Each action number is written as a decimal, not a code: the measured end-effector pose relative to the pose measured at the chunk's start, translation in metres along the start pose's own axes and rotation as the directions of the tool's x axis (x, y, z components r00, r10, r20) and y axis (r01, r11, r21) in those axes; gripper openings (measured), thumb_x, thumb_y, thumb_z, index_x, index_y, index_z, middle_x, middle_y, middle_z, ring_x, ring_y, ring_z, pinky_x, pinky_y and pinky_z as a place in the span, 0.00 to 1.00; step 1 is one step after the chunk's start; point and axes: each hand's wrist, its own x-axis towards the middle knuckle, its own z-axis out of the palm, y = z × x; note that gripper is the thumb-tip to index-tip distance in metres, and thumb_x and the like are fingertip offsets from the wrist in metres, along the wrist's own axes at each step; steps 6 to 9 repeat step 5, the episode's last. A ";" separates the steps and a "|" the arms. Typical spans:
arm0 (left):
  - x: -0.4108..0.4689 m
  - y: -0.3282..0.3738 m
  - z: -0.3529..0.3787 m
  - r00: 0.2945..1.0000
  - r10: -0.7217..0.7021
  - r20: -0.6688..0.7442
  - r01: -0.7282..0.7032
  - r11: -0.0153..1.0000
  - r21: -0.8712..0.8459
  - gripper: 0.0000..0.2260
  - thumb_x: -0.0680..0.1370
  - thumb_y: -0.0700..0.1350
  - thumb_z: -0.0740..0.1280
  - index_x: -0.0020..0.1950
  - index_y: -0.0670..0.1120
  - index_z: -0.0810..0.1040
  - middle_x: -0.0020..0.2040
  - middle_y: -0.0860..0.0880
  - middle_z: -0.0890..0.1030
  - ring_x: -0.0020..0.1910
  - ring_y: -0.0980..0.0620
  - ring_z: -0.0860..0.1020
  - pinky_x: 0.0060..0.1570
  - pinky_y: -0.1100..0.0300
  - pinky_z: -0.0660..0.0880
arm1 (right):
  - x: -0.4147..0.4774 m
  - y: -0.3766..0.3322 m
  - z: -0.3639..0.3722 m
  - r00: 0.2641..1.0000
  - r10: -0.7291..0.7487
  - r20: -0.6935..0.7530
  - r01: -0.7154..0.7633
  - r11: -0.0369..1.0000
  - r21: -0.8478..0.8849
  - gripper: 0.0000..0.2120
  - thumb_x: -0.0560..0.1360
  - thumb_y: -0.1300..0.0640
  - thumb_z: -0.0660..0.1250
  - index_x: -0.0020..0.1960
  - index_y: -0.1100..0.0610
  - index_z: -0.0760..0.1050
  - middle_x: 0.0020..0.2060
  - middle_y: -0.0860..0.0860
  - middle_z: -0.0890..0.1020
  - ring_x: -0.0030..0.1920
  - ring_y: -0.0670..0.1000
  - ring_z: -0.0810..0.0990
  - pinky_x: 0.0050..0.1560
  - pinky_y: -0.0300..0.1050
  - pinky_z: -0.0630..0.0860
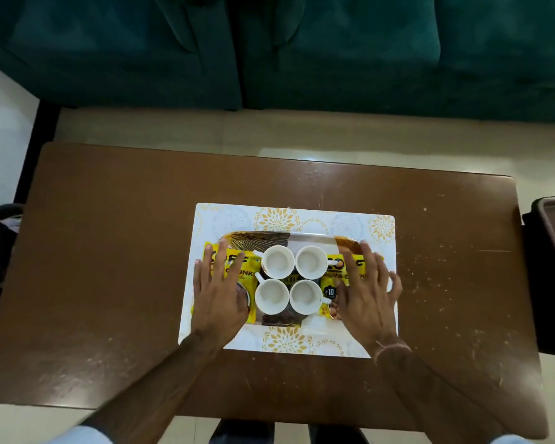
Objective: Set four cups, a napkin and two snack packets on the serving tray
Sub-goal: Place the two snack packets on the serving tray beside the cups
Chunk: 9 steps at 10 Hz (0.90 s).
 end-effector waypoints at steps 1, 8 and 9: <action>0.002 -0.006 0.005 0.980 0.138 0.141 -0.158 0.976 0.147 0.28 0.76 0.47 0.61 0.78 0.49 0.66 0.82 0.45 0.55 0.81 0.38 0.48 0.75 0.35 0.52 | -0.007 0.004 0.011 0.993 -0.083 0.078 0.090 0.992 -0.085 0.28 0.81 0.44 0.53 0.80 0.46 0.56 0.81 0.50 0.56 0.81 0.55 0.54 0.73 0.66 0.52; 0.027 0.006 -0.036 0.981 -0.087 0.171 0.083 0.996 0.032 0.24 0.73 0.46 0.66 0.69 0.50 0.75 0.73 0.49 0.72 0.75 0.45 0.66 0.74 0.40 0.53 | 0.023 -0.006 -0.032 0.987 0.005 0.160 -0.024 0.993 0.114 0.25 0.82 0.41 0.52 0.77 0.44 0.58 0.81 0.48 0.52 0.79 0.55 0.55 0.72 0.65 0.55; 0.027 0.006 -0.036 0.981 -0.087 0.171 0.083 0.996 0.032 0.24 0.73 0.46 0.66 0.69 0.50 0.75 0.73 0.49 0.72 0.75 0.45 0.66 0.74 0.40 0.53 | 0.023 -0.006 -0.032 0.987 0.005 0.160 -0.024 0.993 0.114 0.25 0.82 0.41 0.52 0.77 0.44 0.58 0.81 0.48 0.52 0.79 0.55 0.55 0.72 0.65 0.55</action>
